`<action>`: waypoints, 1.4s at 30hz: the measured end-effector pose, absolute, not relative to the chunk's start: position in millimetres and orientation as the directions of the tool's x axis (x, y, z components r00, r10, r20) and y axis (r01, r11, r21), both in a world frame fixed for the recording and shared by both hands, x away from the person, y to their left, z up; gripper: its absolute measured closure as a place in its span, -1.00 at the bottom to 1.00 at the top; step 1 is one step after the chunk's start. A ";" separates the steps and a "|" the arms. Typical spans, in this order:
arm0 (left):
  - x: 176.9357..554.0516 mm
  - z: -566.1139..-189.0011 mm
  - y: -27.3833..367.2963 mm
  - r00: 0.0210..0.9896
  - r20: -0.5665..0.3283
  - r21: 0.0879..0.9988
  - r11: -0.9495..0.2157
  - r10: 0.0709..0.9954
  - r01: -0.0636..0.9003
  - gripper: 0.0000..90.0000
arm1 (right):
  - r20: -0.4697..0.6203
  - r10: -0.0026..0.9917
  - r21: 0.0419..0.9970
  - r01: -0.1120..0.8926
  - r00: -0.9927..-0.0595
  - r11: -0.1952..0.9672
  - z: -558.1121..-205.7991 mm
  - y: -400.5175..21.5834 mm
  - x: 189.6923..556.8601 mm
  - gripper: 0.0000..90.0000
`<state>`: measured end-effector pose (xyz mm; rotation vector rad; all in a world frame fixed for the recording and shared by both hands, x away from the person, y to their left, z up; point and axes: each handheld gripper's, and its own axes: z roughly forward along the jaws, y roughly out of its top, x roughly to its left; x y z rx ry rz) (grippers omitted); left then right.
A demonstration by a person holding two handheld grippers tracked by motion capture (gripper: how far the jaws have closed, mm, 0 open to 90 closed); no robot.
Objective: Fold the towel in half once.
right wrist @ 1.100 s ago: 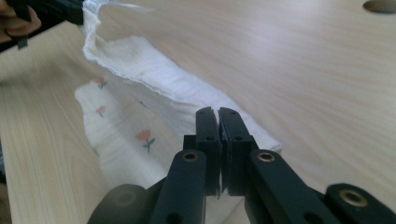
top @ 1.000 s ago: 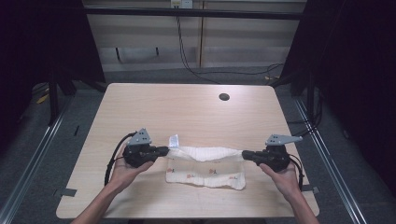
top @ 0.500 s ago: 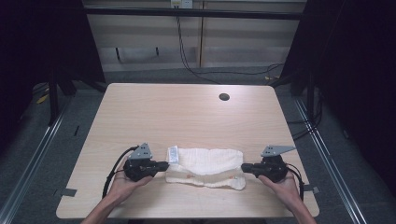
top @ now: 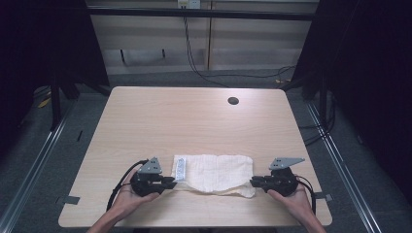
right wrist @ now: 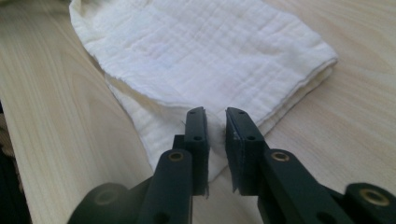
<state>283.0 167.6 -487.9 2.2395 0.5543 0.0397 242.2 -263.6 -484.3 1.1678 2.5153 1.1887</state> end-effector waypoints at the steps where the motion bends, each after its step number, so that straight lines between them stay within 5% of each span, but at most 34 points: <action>1: 280.6 -487.1 169.1 0.905 -0.156 0.732 -0.568 0.397 0.375 0.64 | 0.196 0.698 0.697 0.599 -0.689 0.395 -484.4 -263.8 240.5 0.63; 7: 269.0 -473.5 179.0 0.897 -0.165 0.764 -0.522 0.409 0.379 0.51 | 0.208 0.710 0.702 0.608 -0.673 0.371 -479.6 -267.9 234.7 0.30; 17: 300.4 -465.7 181.0 0.858 -0.168 0.773 -0.475 0.485 0.420 0.59 | 0.227 0.741 0.729 0.614 -0.633 0.301 -472.9 -266.9 240.9 0.28; 28: 321.7 -485.2 152.9 0.873 -0.198 0.711 -0.548 0.445 0.440 0.55 | 0.199 0.772 0.692 0.645 -0.604 0.325 -488.5 -253.8 264.7 0.18; 30: 322.3 -490.1 149.5 0.878 -0.176 0.698 -0.572 0.446 0.431 0.72 | 0.175 0.751 0.688 0.624 -0.637 0.370 -491.6 -248.8 264.1 0.17; 40: 311.5 -498.6 145.2 0.885 -0.183 0.702 -0.573 0.428 0.423 0.68 | 0.096 0.769 0.664 0.616 -0.632 0.423 -495.4 -247.0 262.5 0.61; 42: 310.1 -499.1 141.2 0.894 -0.175 0.700 -0.587 0.412 0.408 0.85 | 0.102 0.778 0.659 0.628 -0.620 0.414 -495.0 -252.0 264.7 0.81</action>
